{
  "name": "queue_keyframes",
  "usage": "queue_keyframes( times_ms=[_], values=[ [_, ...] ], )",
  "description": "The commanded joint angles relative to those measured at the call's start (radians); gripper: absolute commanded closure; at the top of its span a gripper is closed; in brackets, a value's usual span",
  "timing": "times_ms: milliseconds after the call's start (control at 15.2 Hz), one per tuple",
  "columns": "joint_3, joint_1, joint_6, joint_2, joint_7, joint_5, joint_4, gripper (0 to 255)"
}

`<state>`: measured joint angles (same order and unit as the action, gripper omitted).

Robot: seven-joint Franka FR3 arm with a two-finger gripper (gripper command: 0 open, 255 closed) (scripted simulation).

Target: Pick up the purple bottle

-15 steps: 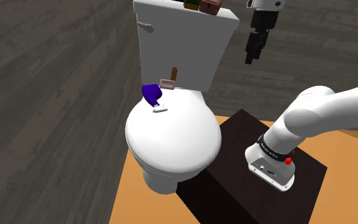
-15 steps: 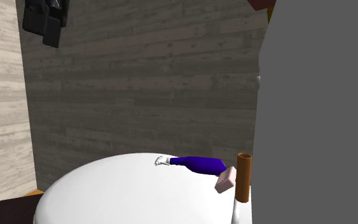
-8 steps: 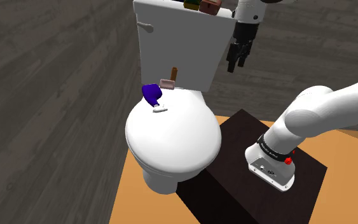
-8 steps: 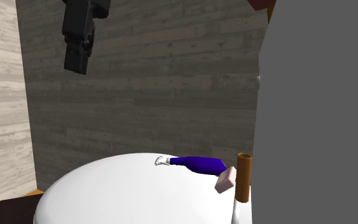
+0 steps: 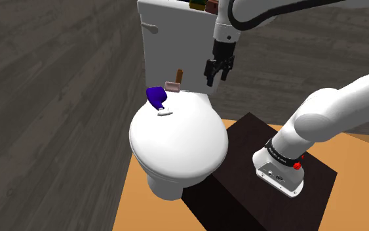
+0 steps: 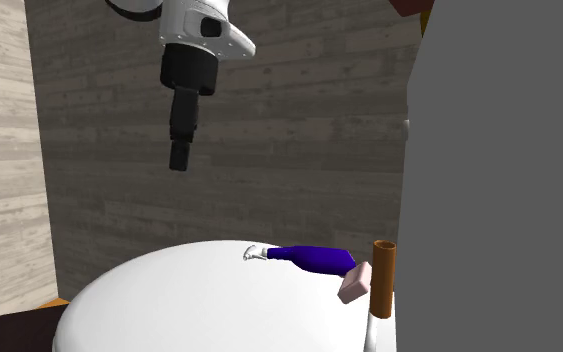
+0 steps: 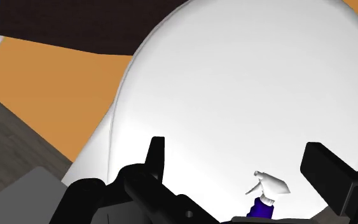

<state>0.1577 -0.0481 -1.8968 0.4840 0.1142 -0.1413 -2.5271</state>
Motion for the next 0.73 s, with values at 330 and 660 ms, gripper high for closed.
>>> queue_keyframes(
  times_ms=[330,660],
  values=[
    [0.089,-0.005,-0.216,-0.25,0.159,0.001,0.076,0],
    [0.13,-0.007,-0.341,-0.449,0.287,0.057,0.172,0]
  ],
)
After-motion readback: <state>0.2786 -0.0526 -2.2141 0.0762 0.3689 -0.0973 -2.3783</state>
